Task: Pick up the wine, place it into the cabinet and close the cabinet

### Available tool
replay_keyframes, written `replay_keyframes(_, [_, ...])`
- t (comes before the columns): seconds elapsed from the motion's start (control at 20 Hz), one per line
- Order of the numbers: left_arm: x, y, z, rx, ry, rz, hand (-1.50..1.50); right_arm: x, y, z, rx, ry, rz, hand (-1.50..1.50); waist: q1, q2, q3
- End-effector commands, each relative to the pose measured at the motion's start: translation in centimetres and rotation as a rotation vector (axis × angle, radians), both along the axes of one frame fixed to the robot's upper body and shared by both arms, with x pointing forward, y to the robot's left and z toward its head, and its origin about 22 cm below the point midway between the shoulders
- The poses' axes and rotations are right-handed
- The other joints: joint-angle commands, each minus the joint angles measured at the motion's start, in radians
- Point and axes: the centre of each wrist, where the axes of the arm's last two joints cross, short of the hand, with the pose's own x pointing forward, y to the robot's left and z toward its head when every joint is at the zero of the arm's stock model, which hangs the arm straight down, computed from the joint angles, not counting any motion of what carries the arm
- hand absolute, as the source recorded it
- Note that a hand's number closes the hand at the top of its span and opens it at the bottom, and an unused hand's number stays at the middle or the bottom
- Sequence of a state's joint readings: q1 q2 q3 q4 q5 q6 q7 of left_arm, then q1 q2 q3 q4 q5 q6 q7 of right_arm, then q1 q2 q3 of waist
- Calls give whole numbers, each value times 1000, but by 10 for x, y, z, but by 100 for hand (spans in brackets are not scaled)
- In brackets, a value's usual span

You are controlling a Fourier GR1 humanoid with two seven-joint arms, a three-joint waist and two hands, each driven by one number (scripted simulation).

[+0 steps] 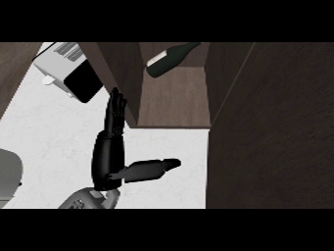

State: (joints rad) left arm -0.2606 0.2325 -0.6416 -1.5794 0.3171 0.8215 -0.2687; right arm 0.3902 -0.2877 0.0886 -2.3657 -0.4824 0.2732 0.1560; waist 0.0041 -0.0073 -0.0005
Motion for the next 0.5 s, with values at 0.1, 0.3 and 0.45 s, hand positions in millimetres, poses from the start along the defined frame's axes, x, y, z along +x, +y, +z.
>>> replay_keyframes(0.1, [-52,41,6,-4,9,-25,-150,-30,3,38,-69,-56,-2,-150,-1,-1,-1])
replay_keyframes(0.3, [-47,71,17,-30,-17,-125,-150,-15,-6,26,-112,-28,76,150,-5,4,-1])
replay_keyframes(0.45, [-68,79,25,-39,-7,-173,-150,-19,-6,30,-233,-50,179,150,-3,-1,-1])
